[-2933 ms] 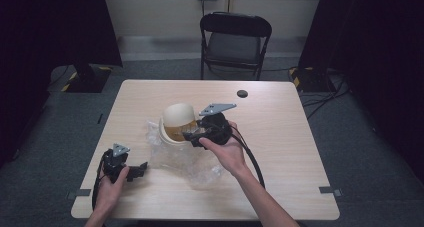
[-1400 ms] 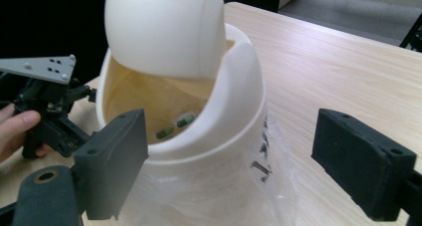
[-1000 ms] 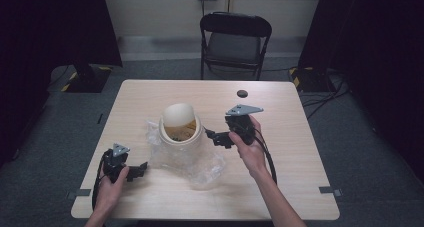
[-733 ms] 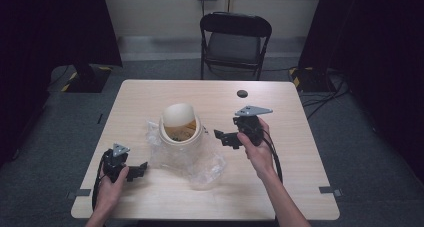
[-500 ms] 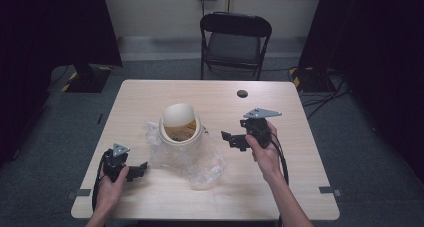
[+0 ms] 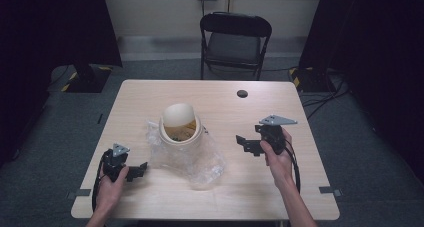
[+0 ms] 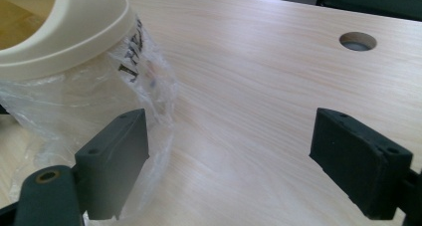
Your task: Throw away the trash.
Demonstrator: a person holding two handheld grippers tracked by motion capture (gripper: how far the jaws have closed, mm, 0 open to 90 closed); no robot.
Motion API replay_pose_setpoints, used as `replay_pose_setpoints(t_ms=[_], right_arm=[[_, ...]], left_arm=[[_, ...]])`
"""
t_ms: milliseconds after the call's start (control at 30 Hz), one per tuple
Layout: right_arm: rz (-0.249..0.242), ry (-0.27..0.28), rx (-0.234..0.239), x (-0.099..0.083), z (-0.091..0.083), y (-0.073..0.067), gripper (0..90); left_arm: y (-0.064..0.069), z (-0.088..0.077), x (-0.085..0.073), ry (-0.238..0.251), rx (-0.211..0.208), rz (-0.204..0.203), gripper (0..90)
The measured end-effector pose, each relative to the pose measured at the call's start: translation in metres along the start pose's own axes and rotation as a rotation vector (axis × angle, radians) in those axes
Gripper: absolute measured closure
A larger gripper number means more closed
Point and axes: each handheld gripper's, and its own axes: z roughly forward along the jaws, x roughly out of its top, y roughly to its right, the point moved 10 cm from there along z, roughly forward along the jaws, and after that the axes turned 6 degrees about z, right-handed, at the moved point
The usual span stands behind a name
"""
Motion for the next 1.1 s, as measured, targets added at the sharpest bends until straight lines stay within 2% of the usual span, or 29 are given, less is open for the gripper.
replay_pose_setpoints(t_ms=[233,433,567,600,833,967,1100], right_arm=[[0.033,-0.009,-0.03,-0.009,-0.014,0.022,14.2],[0.069,-0.027,-0.067,-0.025,-0.024,0.042,14.2],[0.054,-0.044,-0.139,-0.039,-0.03,0.058,14.4],[0.054,-0.05,-0.145,-0.041,-0.031,0.061,14.2],[0.101,-0.079,-0.162,-0.066,-0.038,0.08,14.0],[0.174,-0.091,-0.16,-0.082,-0.043,0.093,14.0],[0.18,-0.115,-0.183,-0.096,-0.048,0.103,14.1]], left_arm=[[0.0,0.0,0.0,0.0,0.0,0.0,0.0],[0.0,0.0,0.0,0.0,0.0,0.0,0.0],[0.0,0.0,0.0,0.0,0.0,0.0,0.0],[0.0,0.0,0.0,-0.001,0.0,0.001,0.0],[0.0,0.0,0.0,0.0,0.0,0.0,0.0],[0.0,0.0,0.0,0.0,0.0,0.0,0.0],[0.0,0.0,0.0,0.0,0.0,0.0,0.0]])
